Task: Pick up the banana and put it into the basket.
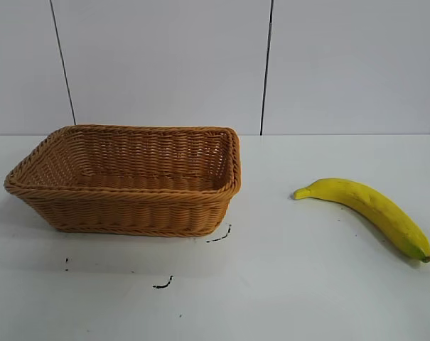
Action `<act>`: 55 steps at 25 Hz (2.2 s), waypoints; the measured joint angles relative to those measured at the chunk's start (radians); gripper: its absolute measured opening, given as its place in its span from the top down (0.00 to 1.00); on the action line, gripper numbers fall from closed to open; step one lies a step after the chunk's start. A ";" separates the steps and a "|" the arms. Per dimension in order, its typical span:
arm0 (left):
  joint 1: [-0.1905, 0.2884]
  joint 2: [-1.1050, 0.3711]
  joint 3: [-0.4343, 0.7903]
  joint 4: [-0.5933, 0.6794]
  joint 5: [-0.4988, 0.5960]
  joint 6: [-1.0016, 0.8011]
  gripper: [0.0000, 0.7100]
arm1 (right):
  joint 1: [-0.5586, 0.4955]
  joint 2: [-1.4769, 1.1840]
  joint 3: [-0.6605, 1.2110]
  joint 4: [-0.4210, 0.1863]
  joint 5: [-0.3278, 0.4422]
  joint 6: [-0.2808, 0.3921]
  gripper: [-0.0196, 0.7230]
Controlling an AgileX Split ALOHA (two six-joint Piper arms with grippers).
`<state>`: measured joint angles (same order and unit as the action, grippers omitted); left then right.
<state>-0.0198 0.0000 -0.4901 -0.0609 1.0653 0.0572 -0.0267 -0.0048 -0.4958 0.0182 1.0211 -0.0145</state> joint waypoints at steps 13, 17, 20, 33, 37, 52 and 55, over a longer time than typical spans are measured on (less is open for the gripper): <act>0.000 0.000 0.000 0.000 0.000 0.000 0.02 | 0.000 0.103 -0.031 0.003 0.001 0.000 0.08; 0.000 0.000 0.000 0.000 0.000 0.000 0.02 | 0.000 0.332 -0.133 0.003 -0.001 0.000 0.08; 0.000 0.000 0.000 0.000 0.000 0.000 0.02 | 0.000 0.526 -0.223 0.003 -0.002 0.000 0.08; 0.000 0.000 0.000 0.000 0.000 0.000 0.02 | 0.000 1.330 -0.690 0.003 -0.006 -0.026 0.08; 0.000 0.000 0.000 0.000 0.000 0.000 0.02 | 0.000 1.514 -0.819 0.003 -0.007 -0.101 0.08; 0.000 0.000 0.000 0.000 0.000 0.000 0.02 | 0.142 1.751 -0.935 -0.005 -0.039 -0.246 0.08; 0.000 0.000 0.000 0.000 0.000 0.000 0.02 | 0.139 1.778 -0.936 -0.009 -0.037 -0.232 0.08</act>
<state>-0.0198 0.0000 -0.4901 -0.0609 1.0653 0.0572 0.1122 1.7735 -1.4318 0.0091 0.9838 -0.2470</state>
